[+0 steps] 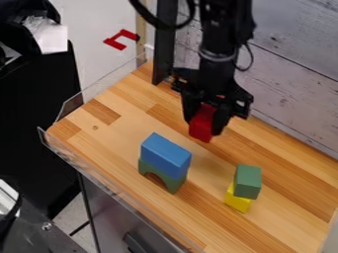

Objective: Move the red ford

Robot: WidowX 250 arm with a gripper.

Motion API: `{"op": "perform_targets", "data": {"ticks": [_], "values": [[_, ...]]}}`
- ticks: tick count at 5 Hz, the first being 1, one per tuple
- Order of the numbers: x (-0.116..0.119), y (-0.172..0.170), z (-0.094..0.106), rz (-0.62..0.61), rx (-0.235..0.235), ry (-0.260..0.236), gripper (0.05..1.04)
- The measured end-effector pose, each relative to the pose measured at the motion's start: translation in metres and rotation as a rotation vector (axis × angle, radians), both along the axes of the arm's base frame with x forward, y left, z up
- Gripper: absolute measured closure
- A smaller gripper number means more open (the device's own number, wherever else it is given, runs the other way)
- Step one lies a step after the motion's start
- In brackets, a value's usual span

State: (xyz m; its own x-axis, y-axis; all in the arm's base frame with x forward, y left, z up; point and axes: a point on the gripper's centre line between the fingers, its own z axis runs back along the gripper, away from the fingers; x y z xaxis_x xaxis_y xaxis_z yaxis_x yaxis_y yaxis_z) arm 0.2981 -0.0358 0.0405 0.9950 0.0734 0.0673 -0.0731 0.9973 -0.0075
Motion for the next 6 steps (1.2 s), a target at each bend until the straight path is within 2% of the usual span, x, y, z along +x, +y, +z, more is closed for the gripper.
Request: {"op": "perform_targets", "data": {"ticks": [3,6], "values": [[0.009,-0.010,-0.024,-0.017,-0.003,0.047,0.512],[0.002,-0.010,-0.036,-0.023,-0.016,0.024,0.512]]}}
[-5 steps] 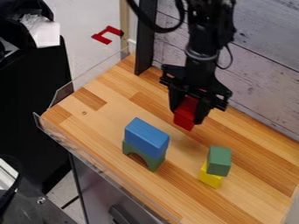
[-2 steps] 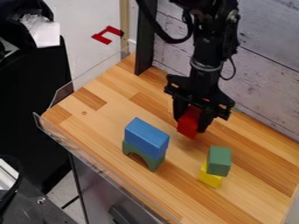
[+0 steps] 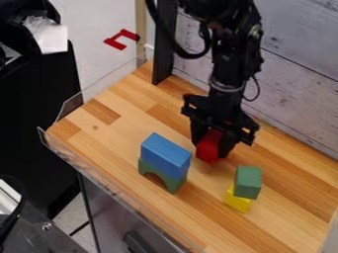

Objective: Move the red ford

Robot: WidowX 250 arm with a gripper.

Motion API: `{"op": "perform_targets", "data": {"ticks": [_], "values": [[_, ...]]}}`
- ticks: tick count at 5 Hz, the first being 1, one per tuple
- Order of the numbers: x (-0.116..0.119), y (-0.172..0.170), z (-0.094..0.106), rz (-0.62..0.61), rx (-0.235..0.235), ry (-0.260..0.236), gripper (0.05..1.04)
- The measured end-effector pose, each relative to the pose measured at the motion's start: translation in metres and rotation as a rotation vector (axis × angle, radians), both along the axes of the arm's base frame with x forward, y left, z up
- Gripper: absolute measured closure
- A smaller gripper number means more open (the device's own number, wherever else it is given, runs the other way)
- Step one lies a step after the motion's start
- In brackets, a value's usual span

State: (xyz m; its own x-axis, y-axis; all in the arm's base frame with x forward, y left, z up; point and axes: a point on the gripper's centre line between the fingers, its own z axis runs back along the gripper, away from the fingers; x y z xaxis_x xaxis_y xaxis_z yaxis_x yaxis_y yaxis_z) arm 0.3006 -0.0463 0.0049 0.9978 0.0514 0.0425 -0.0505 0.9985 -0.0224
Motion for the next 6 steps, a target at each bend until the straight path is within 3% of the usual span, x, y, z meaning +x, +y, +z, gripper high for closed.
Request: {"op": "perform_targets", "data": {"ticks": [2,3,4,5,6], "values": [[-0.005,0.001,-0.013,0.004,-0.003,0.040,0.463],[-0.006,0.002,-0.012,0.005,-0.002,0.051,0.169],[-0.005,0.003,-0.012,0.025,0.003,0.049,0.079],[-0.004,0.005,0.002,0.042,0.020,0.024,0.083],[-0.003,0.009,0.024,0.048,0.033,-0.044,0.083]]}}
